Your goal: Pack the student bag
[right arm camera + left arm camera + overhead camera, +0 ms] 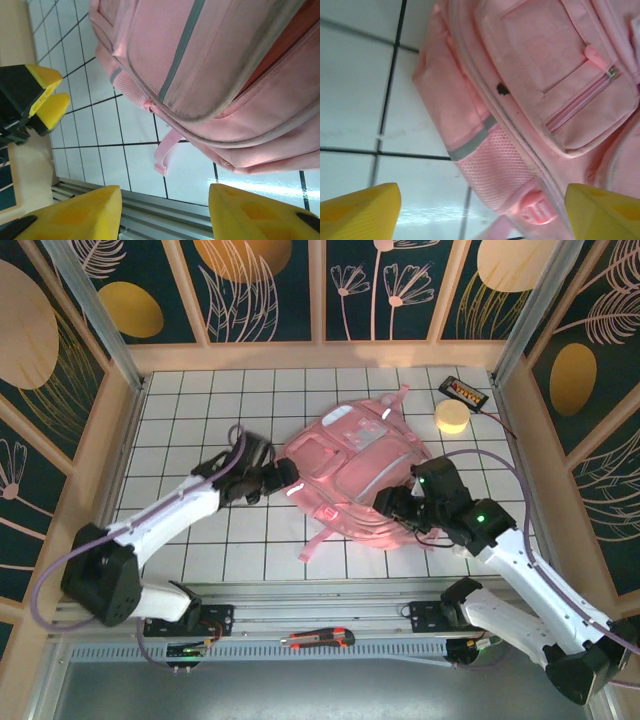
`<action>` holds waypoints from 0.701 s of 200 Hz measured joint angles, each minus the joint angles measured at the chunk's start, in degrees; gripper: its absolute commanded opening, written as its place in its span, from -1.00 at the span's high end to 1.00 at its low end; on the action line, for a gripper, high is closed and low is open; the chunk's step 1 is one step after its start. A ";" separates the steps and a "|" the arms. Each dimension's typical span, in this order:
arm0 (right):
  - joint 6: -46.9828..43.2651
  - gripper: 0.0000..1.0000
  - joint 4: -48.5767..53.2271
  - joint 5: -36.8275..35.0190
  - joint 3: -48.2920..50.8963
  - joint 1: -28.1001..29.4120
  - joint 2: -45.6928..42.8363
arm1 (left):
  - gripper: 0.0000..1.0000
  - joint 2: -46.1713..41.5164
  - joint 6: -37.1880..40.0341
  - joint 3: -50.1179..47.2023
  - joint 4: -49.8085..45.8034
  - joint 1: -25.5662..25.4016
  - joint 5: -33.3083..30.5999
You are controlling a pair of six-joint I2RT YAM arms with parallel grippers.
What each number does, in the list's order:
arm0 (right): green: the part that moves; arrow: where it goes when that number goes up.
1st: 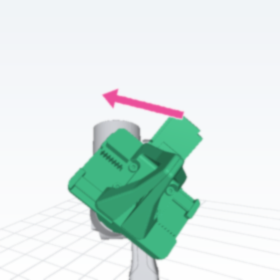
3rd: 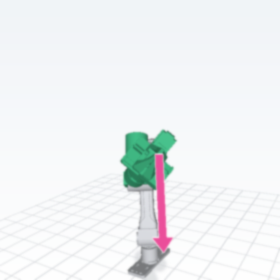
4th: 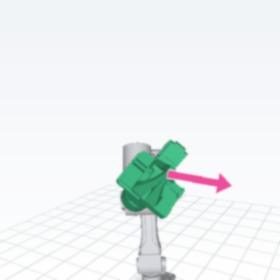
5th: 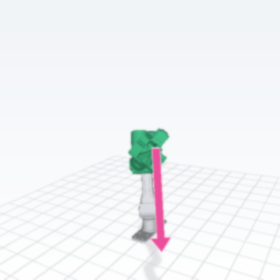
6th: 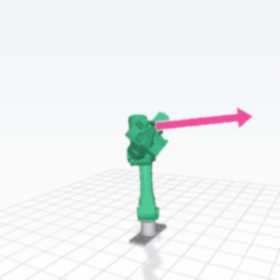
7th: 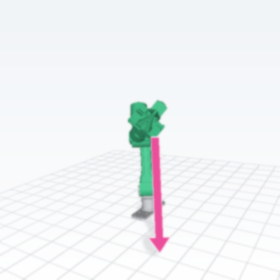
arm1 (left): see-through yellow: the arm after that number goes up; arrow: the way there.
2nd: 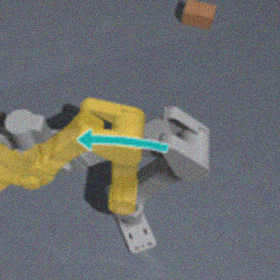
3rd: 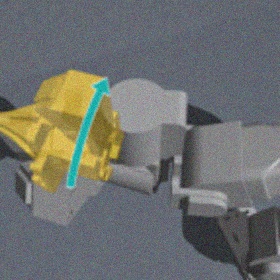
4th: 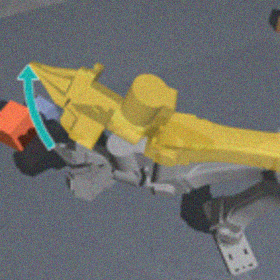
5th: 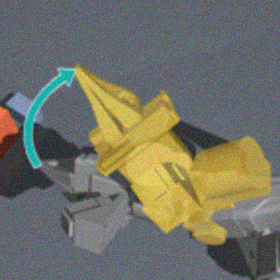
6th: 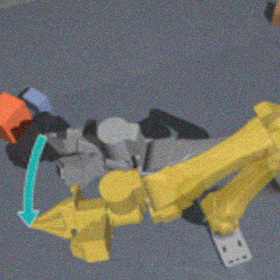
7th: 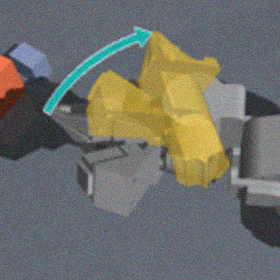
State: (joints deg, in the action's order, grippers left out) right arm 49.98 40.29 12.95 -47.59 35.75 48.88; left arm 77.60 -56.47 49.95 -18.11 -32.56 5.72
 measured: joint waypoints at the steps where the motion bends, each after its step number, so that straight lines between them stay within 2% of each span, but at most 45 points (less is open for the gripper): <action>1: 0.02 0.01 0.00 -0.09 0.00 0.11 0.09 | -0.62 -0.15 -0.24 -0.50 0.66 0.07 0.22; 24: 1.03 0.01 -0.63 -2.58 -0.09 2.78 3.13 | -0.53 -0.70 -6.91 -9.51 12.70 1.31 4.31; 72: 1.55 0.05 -0.68 -5.07 -2.93 5.16 7.32 | -0.30 3.52 -13.70 -10.21 29.38 1.55 9.64; 106: 2.45 0.06 -0.66 -6.25 -3.85 5.92 7.45 | -0.25 7.65 -15.80 -10.21 33.29 1.55 12.57; 140: 3.89 0.11 -0.70 -7.65 -4.48 7.61 8.09 | -0.18 8.13 -16.85 -11.15 34.32 1.55 14.56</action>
State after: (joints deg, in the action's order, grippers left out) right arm 53.87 39.59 5.30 -52.07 43.35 56.97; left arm 85.73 -73.32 38.81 16.21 -31.00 20.27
